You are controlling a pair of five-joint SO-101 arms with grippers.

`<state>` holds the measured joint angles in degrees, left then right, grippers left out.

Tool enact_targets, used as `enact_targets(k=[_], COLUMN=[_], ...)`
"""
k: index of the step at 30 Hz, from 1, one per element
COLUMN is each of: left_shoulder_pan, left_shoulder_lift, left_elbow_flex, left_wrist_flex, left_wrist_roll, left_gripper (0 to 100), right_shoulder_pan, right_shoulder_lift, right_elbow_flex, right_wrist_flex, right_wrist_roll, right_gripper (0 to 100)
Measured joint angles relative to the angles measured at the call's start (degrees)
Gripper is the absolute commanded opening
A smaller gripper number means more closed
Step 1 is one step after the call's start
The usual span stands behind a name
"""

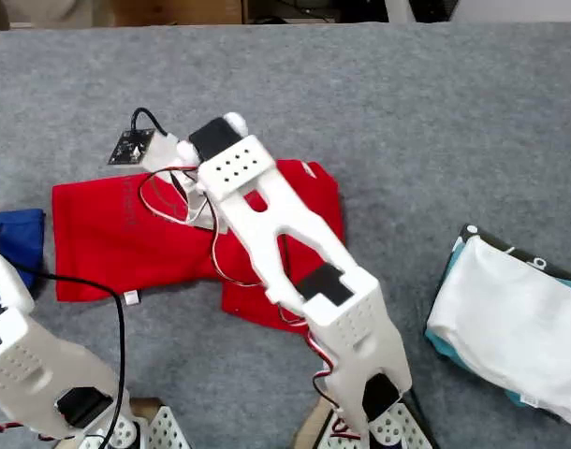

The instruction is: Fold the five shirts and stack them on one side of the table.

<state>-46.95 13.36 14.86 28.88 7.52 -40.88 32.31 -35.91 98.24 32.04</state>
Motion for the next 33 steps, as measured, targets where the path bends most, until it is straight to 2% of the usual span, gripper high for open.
enact_targets(k=[5,9,17,22,26,30,33], left_shoulder_pan=[0.00,0.00,0.00,0.00,0.00,0.00,0.26], left_shoulder_lift=[0.00,0.00,0.00,0.00,0.00,0.00,0.00], left_elbow_flex=[0.00,0.00,0.00,0.00,0.00,0.00,0.00], left_wrist_flex=[0.00,0.00,0.00,0.00,0.00,0.00,0.00], left_wrist_roll=[0.00,0.00,0.00,0.00,0.00,0.00,0.00], left_gripper=[2,2,2,2,2,2,2], right_shoulder_pan=[0.00,-1.05,-1.05,-1.14,-1.14,-1.14,-1.14], right_shoulder_lift=[-5.27,-13.89,-36.57,-44.84,-45.45,-45.45,-45.45], right_elbow_flex=[5.10,17.93,52.57,70.59,77.27,78.68,79.30], right_wrist_flex=[2.73,1.05,-10.99,-18.55,-23.12,-25.49,-25.93], right_wrist_roll=[4.75,9.14,9.67,9.67,9.67,9.67,9.67], right_gripper=[16.1,16.7,16.7,17.0,17.5,23.6,24.2])
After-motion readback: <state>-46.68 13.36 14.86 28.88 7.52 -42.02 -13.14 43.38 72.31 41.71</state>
